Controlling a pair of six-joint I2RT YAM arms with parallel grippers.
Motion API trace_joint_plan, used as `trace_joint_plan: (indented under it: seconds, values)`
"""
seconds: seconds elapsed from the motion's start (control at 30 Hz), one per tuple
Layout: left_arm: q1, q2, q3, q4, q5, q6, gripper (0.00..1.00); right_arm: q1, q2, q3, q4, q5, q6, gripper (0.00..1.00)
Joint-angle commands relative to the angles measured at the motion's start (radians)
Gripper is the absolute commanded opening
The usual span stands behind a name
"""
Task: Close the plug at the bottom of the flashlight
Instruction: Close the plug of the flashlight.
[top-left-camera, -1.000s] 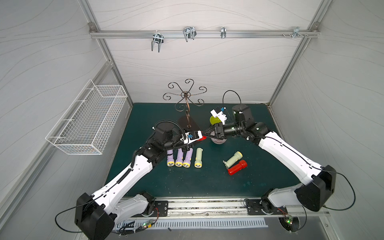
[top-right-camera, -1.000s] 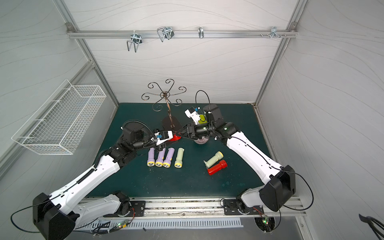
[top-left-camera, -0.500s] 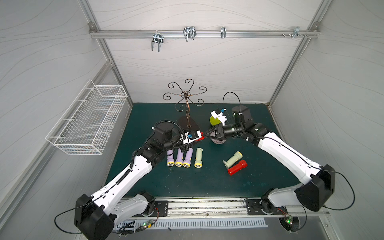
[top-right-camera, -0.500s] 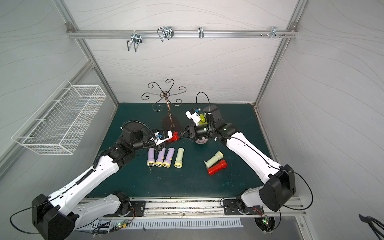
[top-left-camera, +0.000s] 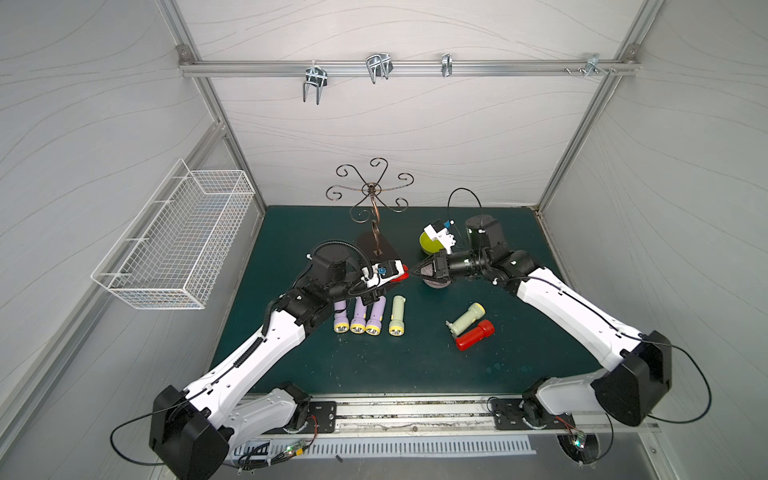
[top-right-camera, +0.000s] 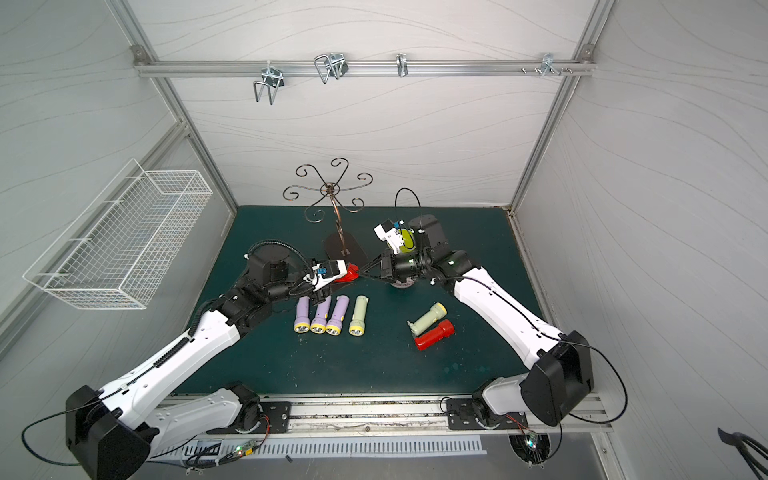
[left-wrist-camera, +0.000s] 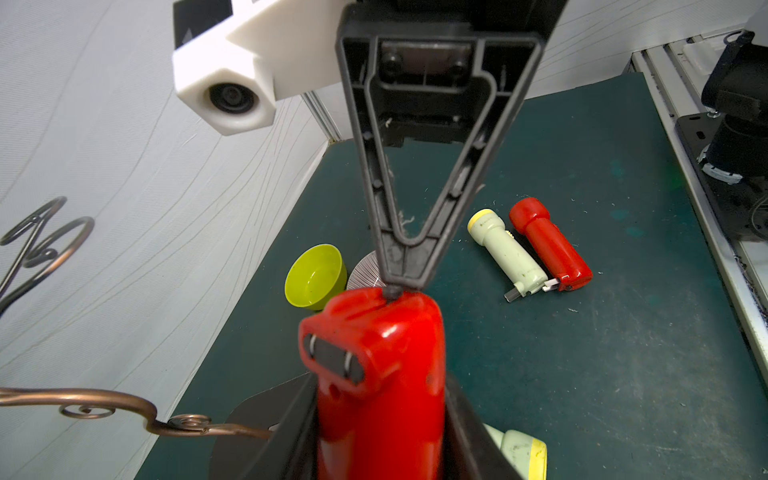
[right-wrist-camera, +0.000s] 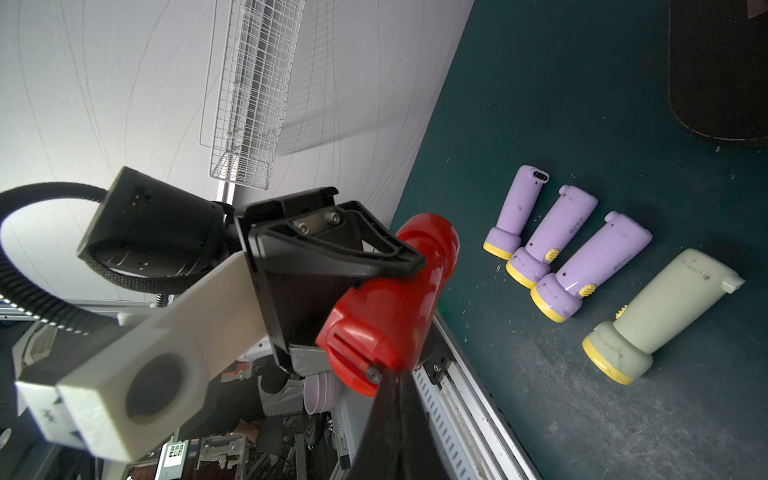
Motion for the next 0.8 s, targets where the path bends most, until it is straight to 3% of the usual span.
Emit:
trace_joint_plan:
  seconds: [0.0, 0.33, 0.63, 0.77]
  values:
    - [-0.020, 0.013, 0.063, 0.166, -0.035, -0.048, 0.00, 0.000, -0.038, -0.045, -0.025, -0.020, -0.010, 0.03]
    - [-0.055, 0.082, 0.160, 0.134, -0.198, -0.317, 0.00, -0.049, -0.163, -0.189, -0.127, 0.068, -0.081, 0.02]
    - [-0.058, 0.179, 0.234, 0.027, -0.300, -0.878, 0.00, -0.056, -0.309, -0.239, -0.301, 0.261, -0.204, 0.05]
    - [-0.058, 0.226, 0.235, -0.018, -0.271, -1.063, 0.00, -0.057, -0.359, -0.265, -0.346, 0.304, -0.226, 0.07]
